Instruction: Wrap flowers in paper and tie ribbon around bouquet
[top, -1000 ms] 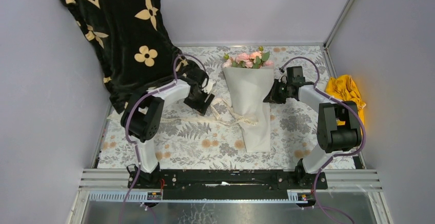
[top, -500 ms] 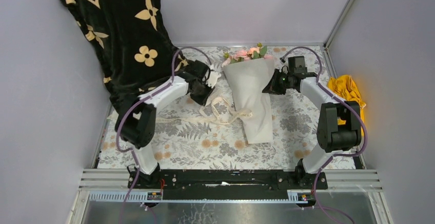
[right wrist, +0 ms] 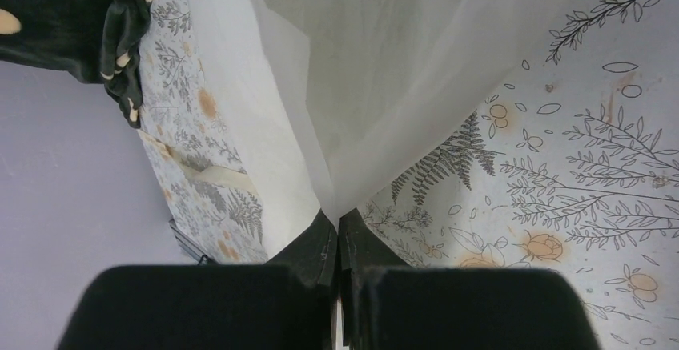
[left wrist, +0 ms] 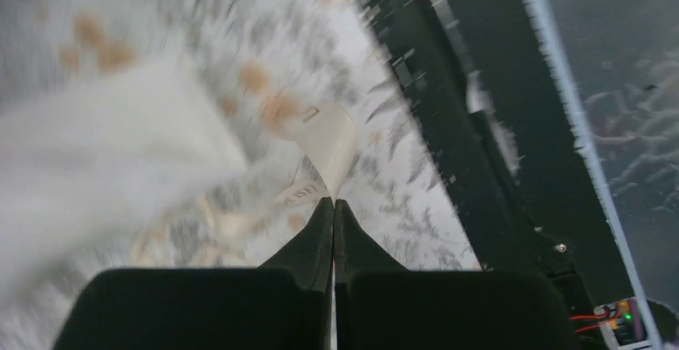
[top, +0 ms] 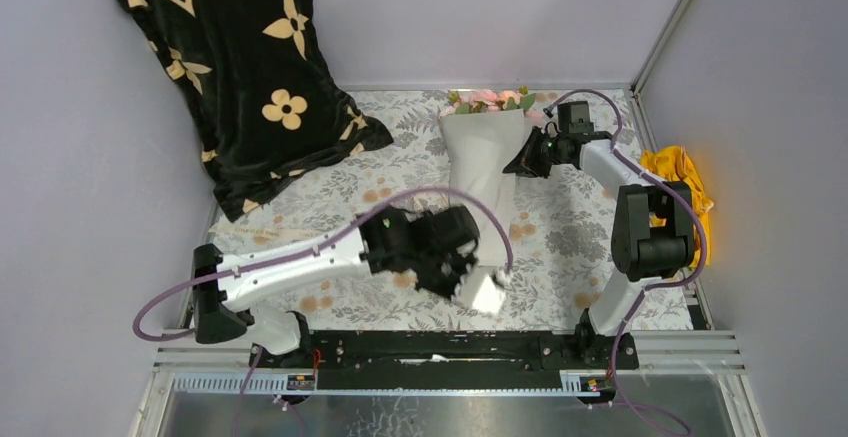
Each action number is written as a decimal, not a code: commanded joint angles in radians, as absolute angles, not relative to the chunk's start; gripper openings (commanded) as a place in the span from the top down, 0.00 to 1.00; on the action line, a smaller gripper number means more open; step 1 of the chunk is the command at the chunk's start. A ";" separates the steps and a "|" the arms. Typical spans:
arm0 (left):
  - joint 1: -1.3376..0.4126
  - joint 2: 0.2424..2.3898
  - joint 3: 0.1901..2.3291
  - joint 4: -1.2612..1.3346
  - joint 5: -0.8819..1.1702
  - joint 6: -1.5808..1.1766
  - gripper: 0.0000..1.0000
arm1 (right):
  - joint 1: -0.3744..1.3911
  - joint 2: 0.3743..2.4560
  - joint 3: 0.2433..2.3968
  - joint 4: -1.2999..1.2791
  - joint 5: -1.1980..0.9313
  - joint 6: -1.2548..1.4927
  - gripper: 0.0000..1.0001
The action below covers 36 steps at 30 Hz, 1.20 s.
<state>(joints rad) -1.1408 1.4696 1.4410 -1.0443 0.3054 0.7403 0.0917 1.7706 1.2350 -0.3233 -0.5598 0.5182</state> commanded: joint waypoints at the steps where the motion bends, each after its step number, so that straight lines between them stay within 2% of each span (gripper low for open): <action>1: -1.331 1.495 1.434 -0.925 0.389 0.881 1.00 | 0.094 1.772 1.280 -0.260 -0.607 0.575 1.00; 9: -1.454 1.744 1.486 -0.544 0.455 0.894 1.00 | 0.095 1.769 1.334 -0.322 -0.634 0.525 1.00; 12: -1.453 1.798 1.495 -0.414 0.378 0.961 1.00 | 0.095 1.746 1.312 -0.320 -0.642 0.511 1.00; 17: -1.421 1.827 1.483 -0.052 0.228 1.033 1.00 | 0.095 1.747 1.326 -0.351 -0.672 0.482 1.00; 24: -1.310 1.861 1.536 0.189 0.171 1.006 1.00 | 0.095 1.760 1.357 -0.365 -0.694 0.474 1.00; 25: -1.306 1.864 1.533 0.181 0.160 0.999 0.97 | 0.095 1.762 1.357 -0.365 -0.696 0.473 1.00; 26: -1.304 1.862 1.523 0.164 0.150 0.985 0.71 | 0.095 1.764 1.356 -0.365 -0.697 0.474 1.00; 28: -1.304 1.844 1.503 0.117 0.140 0.962 0.07 | 0.095 1.761 1.347 -0.370 -0.690 0.467 1.00; 29: -1.304 1.832 1.499 0.084 0.139 0.950 0.02 | 0.095 1.759 1.341 -0.372 -0.687 0.463 1.00; 32: -1.305 1.799 1.574 -0.132 0.151 0.910 0.01 | 0.097 1.751 1.322 -0.372 -0.680 0.459 1.00; 36: -1.306 1.790 1.793 -0.568 0.146 0.815 0.01 | 0.103 1.742 1.300 -0.363 -0.671 0.458 1.00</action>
<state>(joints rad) -1.2976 1.8431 1.6028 -0.2050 0.1577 0.9245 0.0933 1.7870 1.3056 -0.3660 -0.6476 0.4709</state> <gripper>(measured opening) 0.986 0.011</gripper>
